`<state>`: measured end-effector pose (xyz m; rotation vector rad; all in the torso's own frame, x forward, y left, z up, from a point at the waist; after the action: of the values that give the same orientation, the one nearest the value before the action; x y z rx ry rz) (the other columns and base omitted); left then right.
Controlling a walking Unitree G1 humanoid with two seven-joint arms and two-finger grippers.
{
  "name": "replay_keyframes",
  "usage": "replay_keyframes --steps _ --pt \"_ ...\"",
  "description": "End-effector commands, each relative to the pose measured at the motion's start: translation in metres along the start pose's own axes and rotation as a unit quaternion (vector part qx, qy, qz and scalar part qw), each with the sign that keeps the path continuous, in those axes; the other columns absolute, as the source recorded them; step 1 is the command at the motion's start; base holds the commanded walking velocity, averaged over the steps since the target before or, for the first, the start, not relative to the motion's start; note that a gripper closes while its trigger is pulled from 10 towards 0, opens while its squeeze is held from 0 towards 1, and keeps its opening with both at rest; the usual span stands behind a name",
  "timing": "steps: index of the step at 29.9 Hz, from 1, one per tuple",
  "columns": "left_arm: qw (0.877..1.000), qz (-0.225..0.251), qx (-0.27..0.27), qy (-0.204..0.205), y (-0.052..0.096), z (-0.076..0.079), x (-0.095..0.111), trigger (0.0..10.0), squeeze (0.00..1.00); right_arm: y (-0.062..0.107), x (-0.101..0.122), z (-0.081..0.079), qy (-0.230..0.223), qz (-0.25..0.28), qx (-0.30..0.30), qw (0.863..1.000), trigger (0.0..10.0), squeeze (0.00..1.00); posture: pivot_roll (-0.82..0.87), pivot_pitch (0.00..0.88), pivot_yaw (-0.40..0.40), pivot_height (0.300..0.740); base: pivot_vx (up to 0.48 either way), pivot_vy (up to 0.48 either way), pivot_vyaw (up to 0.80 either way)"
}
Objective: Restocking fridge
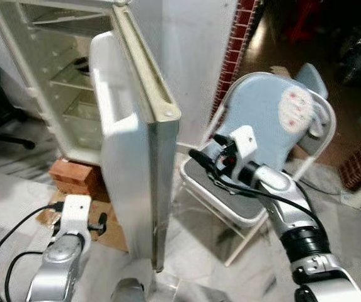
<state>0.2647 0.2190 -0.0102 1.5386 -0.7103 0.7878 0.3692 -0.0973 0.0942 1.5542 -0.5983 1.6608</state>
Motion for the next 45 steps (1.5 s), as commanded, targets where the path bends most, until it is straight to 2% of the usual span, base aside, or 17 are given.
replay_keyframes --steps 1,6,10,11,17,24,29,33,38,40,42,44,45 --pt "1.0 0.006 0.008 -0.011 0.002 -0.006 0.002 10.0 0.0 -0.005 0.006 -0.009 0.005 0.003 0.01 1.0 10.0 0.0 0.18 0.0 -0.066 0.74 0.0 0.48 0.8" --pt "1.0 0.001 0.006 -0.001 0.003 -0.005 -0.001 10.0 0.0 -0.007 -0.001 -0.005 0.026 -0.017 -0.007 0.999 10.0 0.0 0.17 0.0 -0.072 0.74 0.0 0.48 0.8" --pt "1.0 0.001 0.008 0.002 0.003 -0.004 -0.002 10.0 0.0 -0.008 -0.003 0.008 0.018 -0.028 -0.041 0.999 10.0 0.0 0.17 0.0 -0.075 0.74 0.0 0.48 0.0" --pt "1.0 0.001 0.008 -0.001 0.003 -0.004 -0.002 10.0 0.0 -0.008 -0.01 0.015 0.018 -0.047 -0.06 0.997 10.0 0.0 0.17 0.0 -0.075 0.74 0.0 0.48 0.0" --pt "1.0 0.003 0.006 -0.007 0.002 -0.003 -0.001 10.0 0.0 -0.006 -0.016 0.019 0.02 -0.062 -0.073 0.995 10.0 0.0 0.17 0.0 -0.069 0.74 0.0 0.48 0.0" --pt "1.0 0.003 0.009 -0.001 0.0 -0.004 0.0 10.0 0.0 -0.007 -0.022 0.017 0.02 -0.073 -0.075 0.994 10.0 0.0 0.17 0.0 -0.077 0.74 0.0 0.433 0.0" --pt "0.999 0.029 0.013 -0.02 -0.003 -0.006 0.009 10.0 0.0 -0.007 -0.024 0.022 0.006 -0.073 -0.1 0.992 10.0 0.0 0.17 0.0 -0.079 0.74 0.0 0.052 0.0" --pt "0.997 0.065 0.025 -0.041 -0.009 -0.01 0.028 10.0 0.0 0.0 -0.031 0.026 -0.011 -0.075 -0.133 0.988 10.0 0.0 0.16 0.0 -0.075 0.74 0.0 0.0 0.0" --pt "0.995 0.093 0.024 -0.04 -0.014 -0.006 0.045 10.0 0.0 0.013 -0.043 0.032 -0.034 -0.085 -0.172 0.981 10.0 0.0 0.15 0.0 -0.07 0.74 0.0 0.0 0.0" --pt "0.992 0.112 0.025 -0.047 -0.016 -0.003 0.054 10.0 0.0 0.022 -0.044 0.044 -0.048 -0.077 -0.216 0.972 10.0 0.0 0.14 0.0 -0.066 0.74 0.0 0.0 0.0" --pt "0.99 0.133 0.026 -0.04 -0.016 -0.002 0.064 10.0 0.0 0.034 -0.035 0.061 -0.05 -0.048 -0.271 0.96 10.0 0.0 0.13 0.0 -0.066 0.74 0.0 0.0 0.0" --pt "0.989 0.138 0.026 -0.037 -0.016 -0.002 0.067 10.0 0.0 0.038 -0.032 0.065 -0.051 -0.039 -0.287 0.956 10.0 0.0 0.13 0.0 -0.066 0.74 0.0 0.0 0.0" --pt "0.986 0.161 0.028 -0.029 -0.015 -0.002 0.076 10.0 0.0 0.048 -0.029 0.071 -0.049 -0.026 -0.316 0.947 10.0 0.0 0.12 0.0 -0.067 0.74 0.0 0.0 0.0"
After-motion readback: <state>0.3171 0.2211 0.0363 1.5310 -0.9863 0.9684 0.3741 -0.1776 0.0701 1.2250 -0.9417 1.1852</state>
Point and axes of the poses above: a point about 5 cm out from each wrist's last joint towards the gripper, its own y axis pointing back from the gripper into the wrist, its own x axis along the axis of the wrist's last joint, z = x × y, the point moved 6 cm from there along -y, pointing out of the wrist towards the gripper, and after that the axes turned 9 degrees about y, right-handed, at the moved point
